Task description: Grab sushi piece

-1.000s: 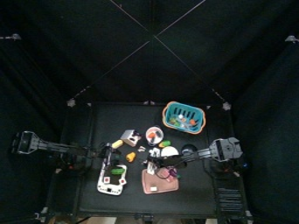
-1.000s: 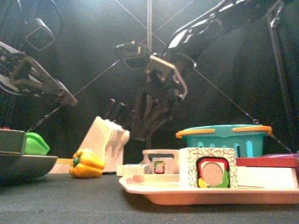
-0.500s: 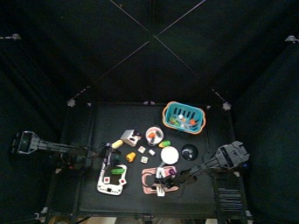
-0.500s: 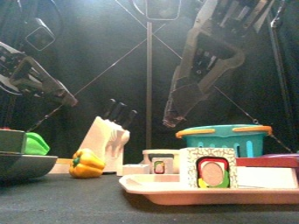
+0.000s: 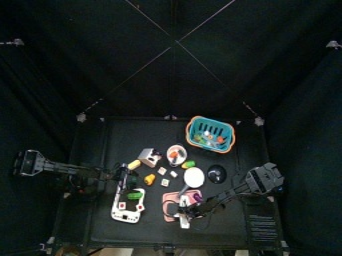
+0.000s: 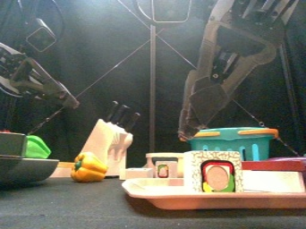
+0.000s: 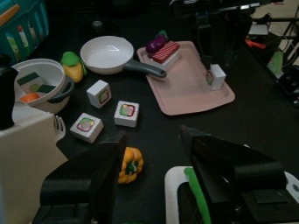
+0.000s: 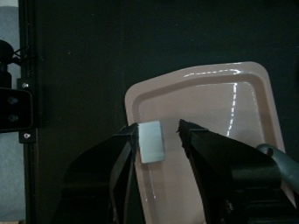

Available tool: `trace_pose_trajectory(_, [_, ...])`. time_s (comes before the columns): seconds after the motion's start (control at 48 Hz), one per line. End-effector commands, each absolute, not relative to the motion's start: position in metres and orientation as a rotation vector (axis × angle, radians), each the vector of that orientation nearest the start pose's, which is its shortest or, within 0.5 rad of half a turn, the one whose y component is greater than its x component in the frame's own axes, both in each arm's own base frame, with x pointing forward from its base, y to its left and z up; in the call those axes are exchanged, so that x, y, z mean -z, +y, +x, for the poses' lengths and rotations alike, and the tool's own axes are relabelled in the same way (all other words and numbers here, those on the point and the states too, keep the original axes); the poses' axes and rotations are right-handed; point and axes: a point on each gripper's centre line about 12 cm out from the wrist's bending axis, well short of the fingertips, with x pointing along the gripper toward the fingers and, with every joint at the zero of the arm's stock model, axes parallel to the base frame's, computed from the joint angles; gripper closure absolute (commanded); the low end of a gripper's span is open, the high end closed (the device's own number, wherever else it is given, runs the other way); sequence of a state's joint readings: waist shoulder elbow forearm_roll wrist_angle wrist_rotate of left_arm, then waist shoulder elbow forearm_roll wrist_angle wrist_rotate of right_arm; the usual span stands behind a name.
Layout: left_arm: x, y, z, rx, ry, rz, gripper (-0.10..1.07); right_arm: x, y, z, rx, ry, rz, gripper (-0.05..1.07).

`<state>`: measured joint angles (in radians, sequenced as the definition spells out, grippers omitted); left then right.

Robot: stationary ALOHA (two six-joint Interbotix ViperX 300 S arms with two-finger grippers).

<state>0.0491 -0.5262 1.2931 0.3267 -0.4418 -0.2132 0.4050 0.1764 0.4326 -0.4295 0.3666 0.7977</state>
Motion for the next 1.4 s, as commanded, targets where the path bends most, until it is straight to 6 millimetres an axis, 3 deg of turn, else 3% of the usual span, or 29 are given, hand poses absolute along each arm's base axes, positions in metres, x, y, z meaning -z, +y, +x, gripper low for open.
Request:
trace_pose_trajectory(0.0, [-0.176,-0.005,0.233,0.103,0.317,0.053,0.09,-0.152,0.155,0.4,-0.065,0.916,0.12,0.23])
trace_pose_trajectory(0.521, [-0.176,-0.004,0.233,0.099,0.316,0.051,0.09,-0.134,0.156,0.401,-0.057,0.956,0.127,0.24])
trace_pose_trajectory(0.792, [-0.175,-0.005,0.232,0.1,0.319,0.052,0.09,-0.129,0.155,0.401,-0.054,0.965,0.116,0.36])
trace_pose_trajectory(0.958, [-0.175,-0.005,0.232,0.1,0.318,0.052,0.1,-0.136,0.154,0.402,-0.055,0.953,0.117,0.43])
trace_pose_trajectory(1.167, [-0.175,-0.005,0.233,0.1,0.318,0.052,0.09,-0.154,0.153,0.401,-0.067,0.911,0.115,0.43])
trace_pose_trajectory(1.375, [-0.175,-0.005,0.233,0.1,0.318,0.052,0.09,-0.156,0.152,0.401,-0.069,0.904,0.107,0.43])
